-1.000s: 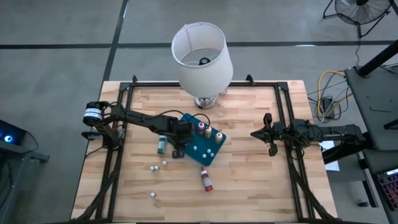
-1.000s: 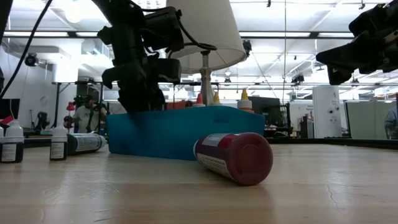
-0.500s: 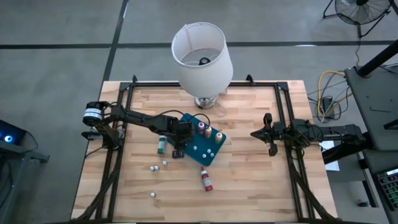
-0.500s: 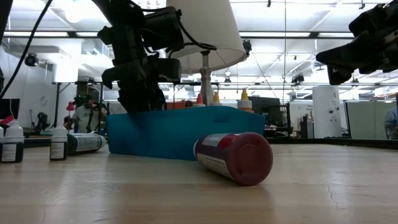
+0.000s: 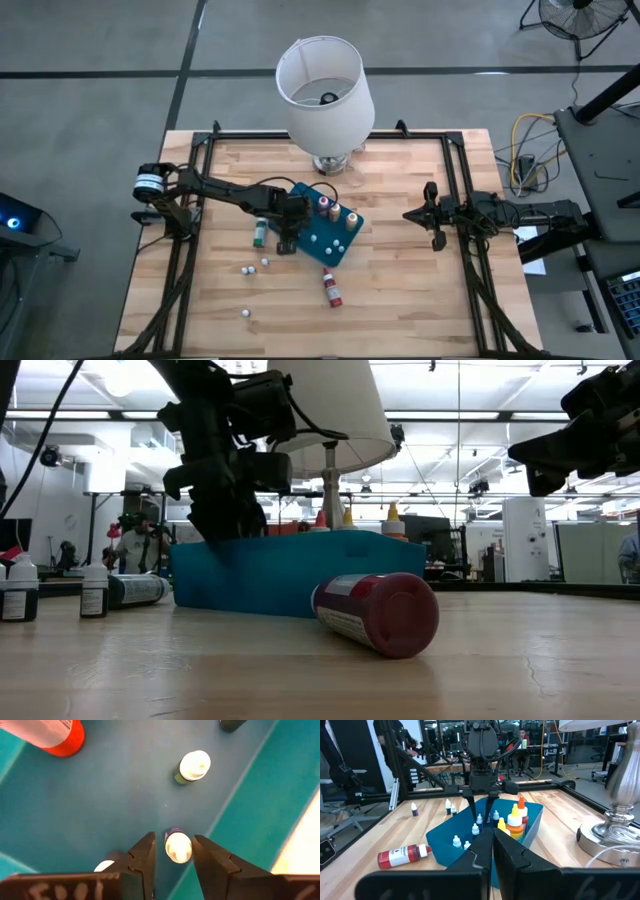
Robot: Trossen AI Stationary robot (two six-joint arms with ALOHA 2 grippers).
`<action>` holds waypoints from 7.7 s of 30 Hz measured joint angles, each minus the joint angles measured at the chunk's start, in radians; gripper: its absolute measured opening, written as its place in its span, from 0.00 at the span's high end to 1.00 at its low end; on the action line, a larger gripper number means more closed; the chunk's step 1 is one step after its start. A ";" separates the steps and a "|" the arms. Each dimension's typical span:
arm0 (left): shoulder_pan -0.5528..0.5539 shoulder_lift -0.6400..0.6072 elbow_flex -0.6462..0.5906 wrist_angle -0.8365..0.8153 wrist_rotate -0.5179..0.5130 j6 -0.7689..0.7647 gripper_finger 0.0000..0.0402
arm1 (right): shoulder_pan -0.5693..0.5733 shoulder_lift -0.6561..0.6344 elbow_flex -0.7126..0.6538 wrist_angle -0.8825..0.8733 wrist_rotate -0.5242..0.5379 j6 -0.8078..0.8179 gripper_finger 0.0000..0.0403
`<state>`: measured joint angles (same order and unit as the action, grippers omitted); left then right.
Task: Pick & Place food coloring
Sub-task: Put the small blue food coloring bottle into the blue container, then put the small black food coloring bottle into the blue container
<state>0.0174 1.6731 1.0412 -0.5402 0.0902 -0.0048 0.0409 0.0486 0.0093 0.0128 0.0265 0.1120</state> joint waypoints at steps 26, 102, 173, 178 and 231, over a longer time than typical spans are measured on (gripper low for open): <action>-0.058 -0.274 0.002 -0.190 -0.002 -0.037 0.75 | 0.000 0.000 0.000 0.000 0.000 0.000 0.98; -0.349 -0.275 -0.297 0.004 -0.074 -0.389 0.58 | 0.000 0.000 0.000 0.000 0.000 0.000 0.98; 0.004 -0.085 0.217 -0.310 -0.065 0.138 0.90 | 0.000 0.000 0.000 0.000 0.000 0.000 0.98; 0.021 -0.052 0.246 -0.310 -0.055 0.155 0.90 | 0.000 0.000 0.000 0.000 0.000 0.000 0.98; 0.043 0.113 0.125 -0.053 -0.048 0.132 0.90 | 0.000 -0.001 0.000 0.000 0.000 0.000 0.98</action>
<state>0.0604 1.7857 1.1666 -0.5928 0.0426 0.1271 0.0408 0.0479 0.0093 0.0128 0.0262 0.1120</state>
